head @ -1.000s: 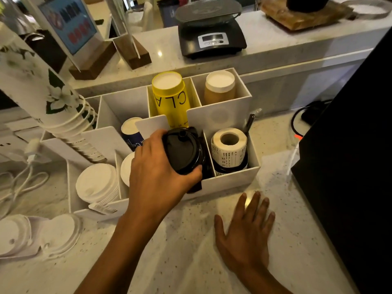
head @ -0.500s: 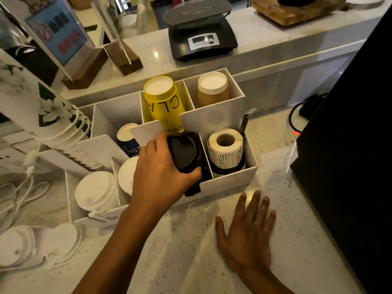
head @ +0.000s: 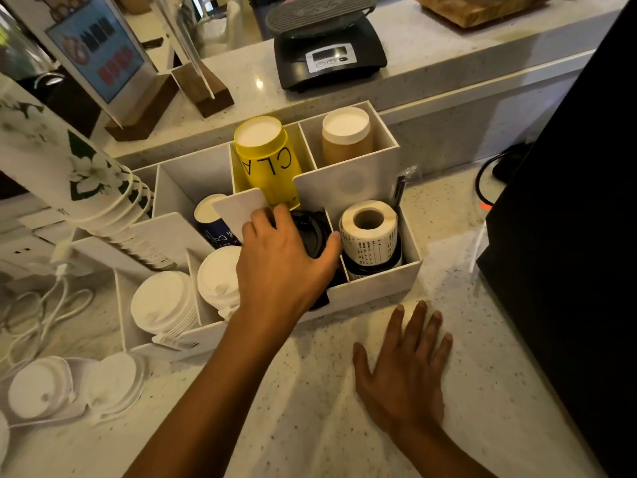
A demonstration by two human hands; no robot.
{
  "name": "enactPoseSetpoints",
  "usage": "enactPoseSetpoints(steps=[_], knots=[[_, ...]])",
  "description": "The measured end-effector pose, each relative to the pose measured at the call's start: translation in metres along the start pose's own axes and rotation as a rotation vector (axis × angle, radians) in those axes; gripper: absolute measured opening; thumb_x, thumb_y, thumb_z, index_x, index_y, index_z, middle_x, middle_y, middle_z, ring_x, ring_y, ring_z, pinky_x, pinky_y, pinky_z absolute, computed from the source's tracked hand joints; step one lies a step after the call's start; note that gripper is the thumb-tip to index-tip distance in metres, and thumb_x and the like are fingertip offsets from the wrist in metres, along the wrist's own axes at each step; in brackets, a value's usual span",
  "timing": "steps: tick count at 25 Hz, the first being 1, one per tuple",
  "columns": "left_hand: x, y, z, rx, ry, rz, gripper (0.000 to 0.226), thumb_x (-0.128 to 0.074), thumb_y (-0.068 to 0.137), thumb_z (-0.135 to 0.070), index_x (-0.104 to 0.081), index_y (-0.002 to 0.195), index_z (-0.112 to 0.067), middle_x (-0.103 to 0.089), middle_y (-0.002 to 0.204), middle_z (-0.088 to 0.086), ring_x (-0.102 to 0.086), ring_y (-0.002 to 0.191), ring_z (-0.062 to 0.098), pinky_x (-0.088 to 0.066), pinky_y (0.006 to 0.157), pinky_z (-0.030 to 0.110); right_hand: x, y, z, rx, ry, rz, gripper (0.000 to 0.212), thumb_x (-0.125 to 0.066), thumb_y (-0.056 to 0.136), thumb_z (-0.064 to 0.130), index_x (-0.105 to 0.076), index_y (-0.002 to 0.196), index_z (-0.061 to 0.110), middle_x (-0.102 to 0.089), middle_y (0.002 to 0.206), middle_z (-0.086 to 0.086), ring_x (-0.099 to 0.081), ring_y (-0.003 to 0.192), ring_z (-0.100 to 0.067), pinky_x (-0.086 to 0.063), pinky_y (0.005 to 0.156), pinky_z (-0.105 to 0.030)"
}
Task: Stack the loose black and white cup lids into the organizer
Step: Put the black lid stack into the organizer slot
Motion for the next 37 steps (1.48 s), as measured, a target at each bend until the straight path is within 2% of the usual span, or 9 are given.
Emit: enactPoseSetpoints(steps=[6,11,14,16,24,28,31,34,37], knots=[[-0.011,-0.004,0.001,0.023,-0.053,-0.143,0.058,-0.054,0.086,-0.058,-0.055,0.123,-0.013,-0.059,0.116,0.01,-0.054,0.107,0.028,-0.049,0.08,0.038,-0.002,0.002,0.001,0.009,0.003,-0.011,0.095,-0.035,0.085,0.07,-0.029,0.152,0.003,-0.018,0.16,-0.029,-0.011,0.149,-0.049,-0.011,0.118,-0.064],[-0.01,0.0,-0.004,0.039,-0.055,-0.13,0.053,-0.055,0.087,-0.055,-0.057,0.121,-0.015,-0.059,0.113,0.008,-0.053,0.105,0.026,-0.049,0.076,0.037,-0.002,0.001,0.0,0.012,-0.021,-0.013,0.095,-0.032,0.085,0.07,-0.026,0.153,0.004,-0.016,0.161,-0.029,-0.009,0.149,-0.048,-0.01,0.118,-0.064],[-0.013,-0.001,-0.006,0.033,-0.033,-0.139,0.054,-0.053,0.086,-0.056,-0.058,0.121,-0.015,-0.06,0.116,0.009,-0.053,0.107,0.027,-0.053,0.078,0.04,-0.001,0.001,0.0,0.003,-0.037,0.005,0.097,-0.024,0.084,0.074,-0.02,0.154,0.006,-0.013,0.162,-0.028,-0.007,0.149,-0.048,-0.009,0.118,-0.064],[-0.014,-0.002,-0.005,0.032,-0.023,-0.135,0.056,-0.052,0.087,-0.057,-0.057,0.124,-0.016,-0.06,0.119,0.009,-0.052,0.11,0.028,-0.054,0.081,0.041,-0.001,0.001,-0.001,0.006,-0.039,0.013,0.097,-0.025,0.084,0.073,-0.019,0.154,0.007,-0.012,0.162,-0.028,-0.006,0.15,-0.048,-0.01,0.118,-0.064],[-0.013,-0.004,0.0,0.018,-0.078,-0.151,0.062,-0.051,0.085,-0.061,-0.054,0.128,-0.016,-0.048,0.128,0.014,-0.045,0.118,0.031,-0.047,0.087,0.036,0.005,-0.001,0.0,0.014,-0.024,0.011,0.096,-0.028,0.086,0.071,-0.026,0.153,0.003,-0.016,0.16,-0.03,-0.009,0.149,-0.049,-0.011,0.118,-0.064],[-0.014,-0.006,0.003,0.013,-0.153,-0.146,0.054,-0.051,0.087,-0.054,-0.047,0.121,-0.012,-0.047,0.124,0.014,-0.046,0.112,0.03,-0.041,0.086,0.031,0.005,-0.001,0.0,0.016,0.012,0.013,0.096,-0.022,0.086,0.073,-0.024,0.154,0.005,-0.012,0.162,-0.028,-0.007,0.15,-0.048,-0.008,0.119,-0.063],[-0.012,-0.007,0.006,-0.029,-0.178,-0.157,0.048,-0.055,0.09,-0.05,-0.05,0.117,-0.011,-0.049,0.119,0.013,-0.047,0.108,0.029,-0.045,0.086,0.036,0.004,-0.002,0.0,0.027,0.023,-0.004,0.095,-0.019,0.087,0.072,-0.019,0.155,0.006,-0.008,0.162,-0.027,-0.003,0.15,-0.047,-0.005,0.119,-0.062],[-0.008,-0.012,0.007,-0.025,-0.249,-0.152,0.053,-0.057,0.09,-0.055,-0.053,0.124,-0.014,-0.052,0.121,0.01,-0.05,0.11,0.027,-0.052,0.091,0.044,0.004,-0.002,0.0,0.036,0.034,-0.021,0.095,-0.019,0.088,0.072,-0.019,0.155,0.006,-0.009,0.163,-0.027,-0.003,0.15,-0.047,-0.005,0.119,-0.062],[-0.005,-0.018,0.01,0.007,-0.227,-0.105,0.069,-0.054,0.088,-0.064,-0.047,0.142,-0.021,-0.051,0.136,0.007,-0.051,0.122,0.028,-0.051,0.098,0.047,0.005,-0.003,-0.001,0.037,0.031,-0.003,0.094,-0.016,0.087,0.072,-0.019,0.155,0.007,-0.01,0.163,-0.027,-0.003,0.15,-0.048,-0.004,0.119,-0.062]])
Point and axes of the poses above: each hand's wrist, its own y-axis towards the middle knuckle, its own x-axis out of the back of the hand, z = x × y, the point moved 2 cm from there along y, towards the middle knuckle
